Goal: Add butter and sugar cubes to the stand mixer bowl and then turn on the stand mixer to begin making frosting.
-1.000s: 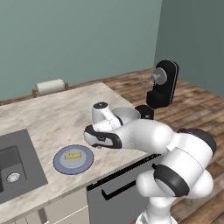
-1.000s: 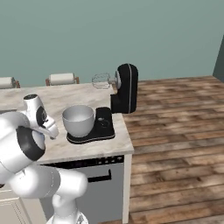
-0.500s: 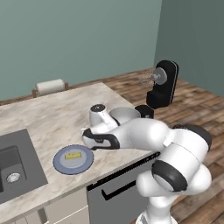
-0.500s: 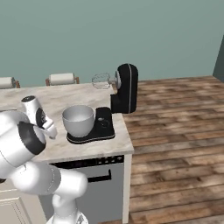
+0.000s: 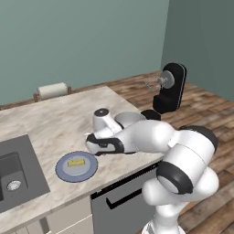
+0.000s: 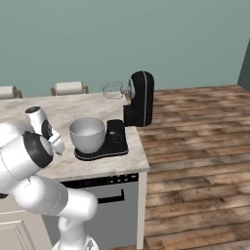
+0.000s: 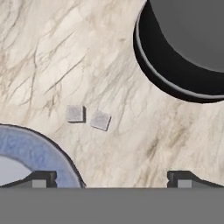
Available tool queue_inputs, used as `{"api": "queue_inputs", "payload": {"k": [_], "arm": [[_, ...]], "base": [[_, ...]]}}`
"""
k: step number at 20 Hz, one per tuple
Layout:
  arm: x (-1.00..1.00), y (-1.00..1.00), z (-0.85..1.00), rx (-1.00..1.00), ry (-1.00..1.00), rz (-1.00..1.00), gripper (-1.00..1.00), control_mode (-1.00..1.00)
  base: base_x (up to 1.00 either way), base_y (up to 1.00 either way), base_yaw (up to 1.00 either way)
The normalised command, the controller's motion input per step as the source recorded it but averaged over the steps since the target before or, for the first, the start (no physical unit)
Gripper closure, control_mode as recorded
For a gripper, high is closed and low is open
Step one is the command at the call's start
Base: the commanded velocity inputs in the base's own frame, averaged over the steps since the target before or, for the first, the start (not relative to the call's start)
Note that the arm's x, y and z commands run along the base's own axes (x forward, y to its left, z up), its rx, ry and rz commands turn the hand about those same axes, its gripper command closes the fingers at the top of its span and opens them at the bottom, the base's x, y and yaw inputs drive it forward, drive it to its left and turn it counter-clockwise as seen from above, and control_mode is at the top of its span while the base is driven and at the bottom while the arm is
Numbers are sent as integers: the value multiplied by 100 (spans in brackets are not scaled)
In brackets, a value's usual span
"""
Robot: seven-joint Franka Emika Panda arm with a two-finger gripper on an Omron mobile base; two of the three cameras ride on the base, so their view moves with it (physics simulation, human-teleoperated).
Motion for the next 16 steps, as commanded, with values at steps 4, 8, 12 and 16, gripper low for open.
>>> {"api": "queue_inputs", "payload": {"k": [4,8,12,16], "arm": [[0,-18,-3,0,2,-6,-100,-100],[0,-5,-2,0,2,-7,-100,-100],[9,0,-6,0,0,-8,-100,-100],[21,0,-8,0,0,-7,-100,-100]], "base": [[0,0,0],[0,0,0],[0,0,0],[0,0,0]]}}
